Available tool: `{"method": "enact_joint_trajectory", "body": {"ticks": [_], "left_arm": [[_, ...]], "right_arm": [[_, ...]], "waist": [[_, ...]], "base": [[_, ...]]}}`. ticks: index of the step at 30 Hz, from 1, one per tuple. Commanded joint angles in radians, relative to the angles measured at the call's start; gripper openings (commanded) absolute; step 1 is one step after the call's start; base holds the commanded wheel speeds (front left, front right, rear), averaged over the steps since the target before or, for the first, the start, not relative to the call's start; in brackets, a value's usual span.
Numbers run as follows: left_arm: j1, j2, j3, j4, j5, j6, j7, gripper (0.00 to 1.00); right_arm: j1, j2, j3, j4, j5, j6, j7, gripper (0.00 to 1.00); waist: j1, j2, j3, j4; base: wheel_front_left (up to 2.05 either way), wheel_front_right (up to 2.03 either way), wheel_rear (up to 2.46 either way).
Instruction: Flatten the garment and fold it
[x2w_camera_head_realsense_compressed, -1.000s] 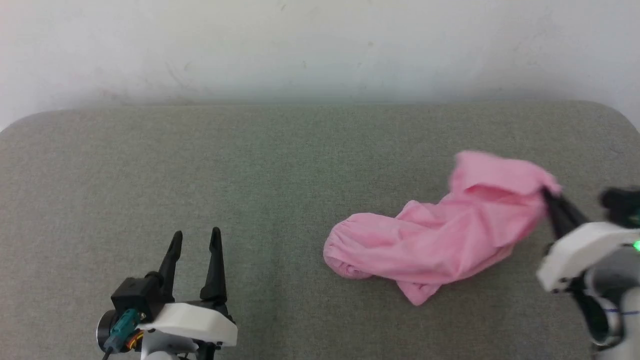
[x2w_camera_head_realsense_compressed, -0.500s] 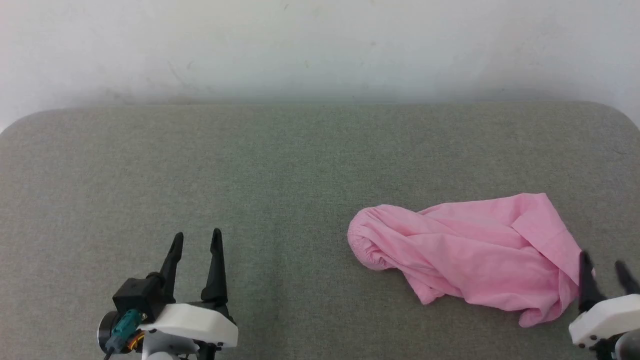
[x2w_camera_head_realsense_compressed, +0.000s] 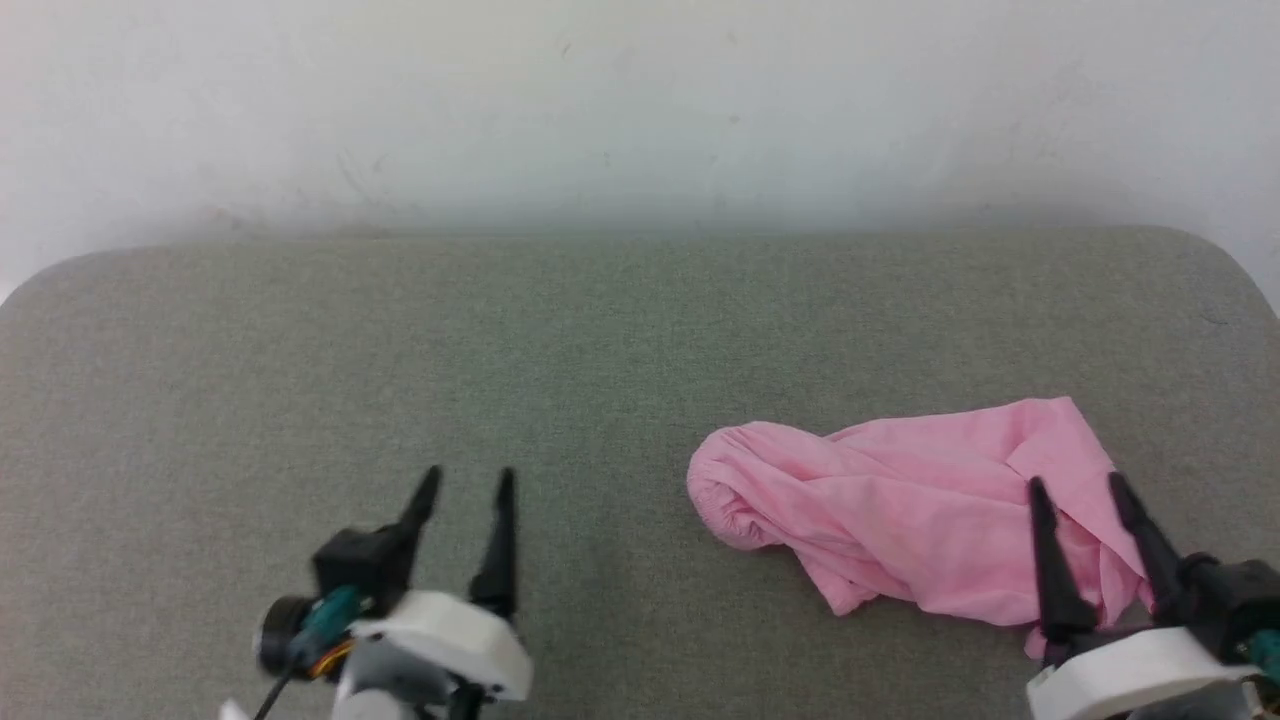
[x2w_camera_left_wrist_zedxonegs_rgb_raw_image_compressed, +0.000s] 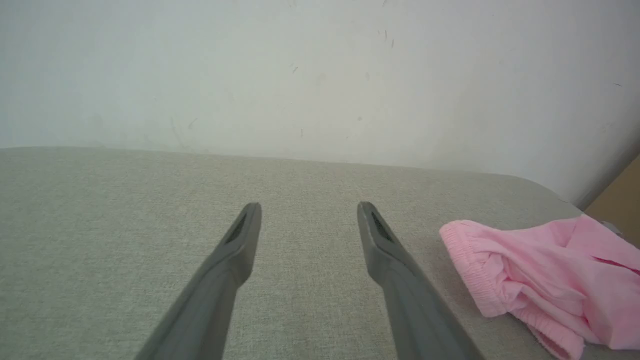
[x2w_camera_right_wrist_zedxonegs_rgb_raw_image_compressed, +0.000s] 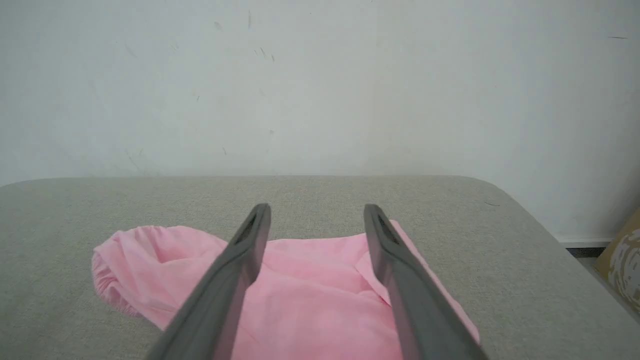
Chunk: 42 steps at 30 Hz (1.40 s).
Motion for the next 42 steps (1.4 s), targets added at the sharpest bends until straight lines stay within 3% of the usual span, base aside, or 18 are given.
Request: {"method": "enact_joint_trajectory", "body": {"ticks": [1,10,20,22,28,35,38,42], "left_arm": [[-0.035,-0.008,-0.015,0.000,0.012,-0.010,0.011,1.00],[-0.262,-0.074,-0.217,0.158,0.001,-0.138,0.263,1.00],[-0.421,-0.076,-0.315,0.410,-0.015,-0.187,0.498,1.00],[-0.442,-0.073,-0.322,0.427,-0.015,-0.192,0.490,0.00],[-0.511,-0.043,-0.329,0.406,0.010,-0.199,0.385,0.00],[-0.489,0.068,-0.248,0.185,0.020,-0.133,0.307,0.00],[-0.362,0.144,-0.180,0.041,-0.003,-0.061,0.337,0.00],[-0.107,0.213,-0.065,-0.132,-0.058,0.073,0.378,0.00]], "right_arm": [[0.014,0.002,0.013,-0.015,-0.003,-0.001,0.003,1.00],[0.040,0.002,0.117,-0.097,-0.001,-0.001,0.059,1.00],[0.040,0.002,0.129,-0.081,0.046,-0.001,0.060,1.00],[0.038,0.002,0.125,-0.074,0.052,-0.001,0.057,1.00],[0.034,0.002,0.101,-0.059,0.075,-0.001,0.037,1.00],[0.045,0.002,0.083,-0.051,0.084,-0.001,0.030,1.00],[0.054,0.002,0.085,-0.046,0.087,-0.001,0.029,1.00],[0.059,0.002,0.082,-0.044,0.100,-0.001,0.024,1.00]], "waist": [[0.0001,-0.0001,0.005,-0.005],[0.0001,-0.0001,0.039,-0.072],[0.0001,-0.0001,0.062,-0.123],[0.0001,-0.0001,0.064,-0.126],[0.0001,-0.0001,0.056,-0.114],[0.0001,-0.0001,0.032,-0.082],[0.0001,-0.0001,0.024,-0.071],[0.0001,-0.0001,0.034,-0.053]], "base": [[0.00,0.00,0.00],[0.00,0.00,0.00],[0.00,0.00,0.00],[0.00,0.00,0.00],[0.00,0.00,0.00],[0.00,0.00,0.00],[0.00,0.00,0.00],[0.00,0.00,0.00]]}}
